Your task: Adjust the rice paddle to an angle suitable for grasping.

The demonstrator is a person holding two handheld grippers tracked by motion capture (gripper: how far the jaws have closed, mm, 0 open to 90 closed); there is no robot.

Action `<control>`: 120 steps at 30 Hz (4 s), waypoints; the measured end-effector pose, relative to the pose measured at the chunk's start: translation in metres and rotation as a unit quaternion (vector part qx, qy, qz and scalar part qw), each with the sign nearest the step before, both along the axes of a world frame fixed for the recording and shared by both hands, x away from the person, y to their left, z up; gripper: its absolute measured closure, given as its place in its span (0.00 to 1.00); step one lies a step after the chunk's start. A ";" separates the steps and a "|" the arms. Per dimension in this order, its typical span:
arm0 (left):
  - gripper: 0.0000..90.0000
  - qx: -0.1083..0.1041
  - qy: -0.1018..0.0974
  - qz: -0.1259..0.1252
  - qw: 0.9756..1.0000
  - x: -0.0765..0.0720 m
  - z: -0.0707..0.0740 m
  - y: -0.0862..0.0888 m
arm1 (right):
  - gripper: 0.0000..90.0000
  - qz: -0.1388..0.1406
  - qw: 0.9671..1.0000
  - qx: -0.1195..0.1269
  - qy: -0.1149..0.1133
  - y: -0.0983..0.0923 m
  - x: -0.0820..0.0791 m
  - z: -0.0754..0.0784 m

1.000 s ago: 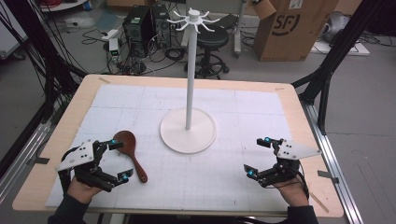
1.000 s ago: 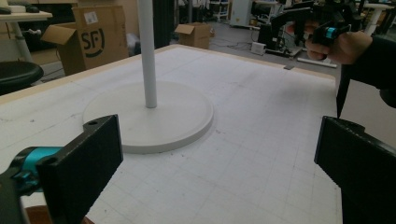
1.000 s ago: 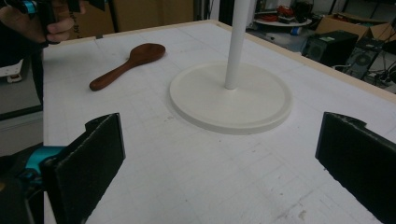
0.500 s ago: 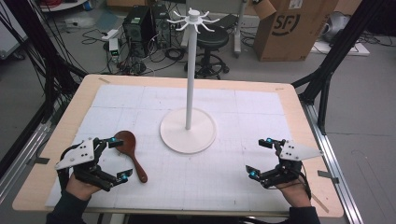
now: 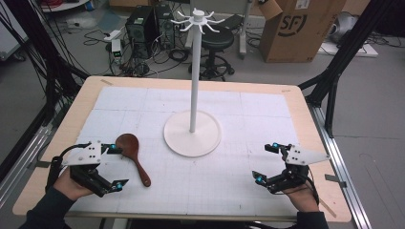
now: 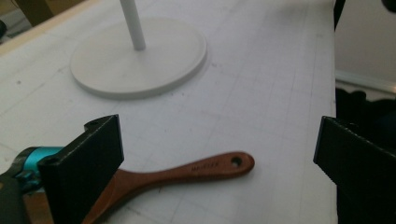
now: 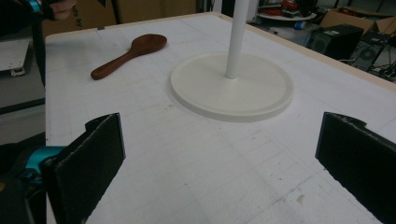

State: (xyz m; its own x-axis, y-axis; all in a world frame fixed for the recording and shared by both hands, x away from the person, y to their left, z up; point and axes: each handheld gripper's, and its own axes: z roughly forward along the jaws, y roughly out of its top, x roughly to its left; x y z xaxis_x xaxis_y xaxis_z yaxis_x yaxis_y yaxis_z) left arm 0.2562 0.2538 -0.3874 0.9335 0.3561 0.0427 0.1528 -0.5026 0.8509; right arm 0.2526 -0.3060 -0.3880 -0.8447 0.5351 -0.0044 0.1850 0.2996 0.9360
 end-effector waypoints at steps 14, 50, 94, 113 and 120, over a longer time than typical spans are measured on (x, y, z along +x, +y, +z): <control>0.19 0.156 0.009 -0.055 0.986 0.009 0.014 -0.004 | 0.01 -0.003 1.000 0.000 0.001 -0.003 0.000 -0.002; 0.96 0.367 0.051 -0.131 0.920 0.031 0.001 -0.058 | 0.01 -0.002 1.000 -0.010 -0.002 -0.005 -0.001 -0.004; 1.00 0.414 0.065 -0.170 0.892 0.050 -0.023 -0.124 | 0.01 0.000 1.000 -0.007 -0.003 -0.004 -0.002 -0.004; 1.00 0.399 0.073 -0.132 0.904 0.086 0.001 -0.132 | 0.01 0.001 1.000 -0.009 0.000 -0.003 -0.002 -0.005; 1.00 0.415 0.067 -0.082 0.904 0.116 0.012 -0.127 | 0.01 0.001 1.000 -0.012 0.000 -0.002 -0.002 -0.006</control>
